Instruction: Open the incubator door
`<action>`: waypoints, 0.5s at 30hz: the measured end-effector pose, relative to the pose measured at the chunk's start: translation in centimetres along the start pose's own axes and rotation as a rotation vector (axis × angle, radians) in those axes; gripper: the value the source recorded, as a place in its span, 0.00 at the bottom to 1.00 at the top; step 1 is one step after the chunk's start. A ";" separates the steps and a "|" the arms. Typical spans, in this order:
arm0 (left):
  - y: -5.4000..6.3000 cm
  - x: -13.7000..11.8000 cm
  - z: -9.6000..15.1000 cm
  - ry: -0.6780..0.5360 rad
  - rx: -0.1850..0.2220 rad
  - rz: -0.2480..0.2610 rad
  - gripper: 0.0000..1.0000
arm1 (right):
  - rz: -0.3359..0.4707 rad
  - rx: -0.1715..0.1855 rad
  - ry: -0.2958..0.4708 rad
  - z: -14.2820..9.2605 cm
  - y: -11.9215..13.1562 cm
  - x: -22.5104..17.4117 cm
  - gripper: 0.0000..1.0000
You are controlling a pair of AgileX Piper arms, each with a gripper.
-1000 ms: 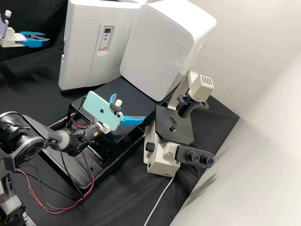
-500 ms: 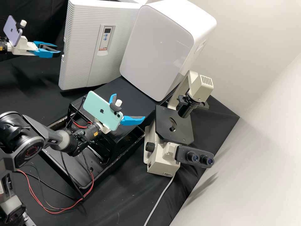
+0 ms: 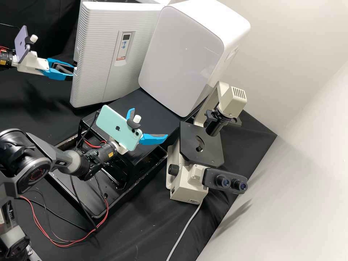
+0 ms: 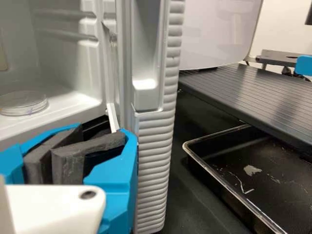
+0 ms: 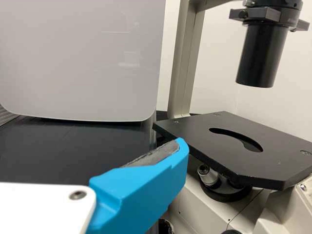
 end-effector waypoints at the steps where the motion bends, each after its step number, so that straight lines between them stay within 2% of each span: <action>1: 0.0 0.0 0.0 -0.003 0.000 0.003 0.00 | 0.000 0.000 0.000 0.0 0.0 0.0 1.00; 9: 0.2 0.0 0.2 -0.028 -0.025 0.026 0.00 | 0.000 0.000 0.000 0.0 0.0 0.0 1.00; 15: 0.2 0.2 0.4 -0.064 -0.073 0.034 0.00 | 0.000 0.000 0.000 0.0 0.0 0.0 1.00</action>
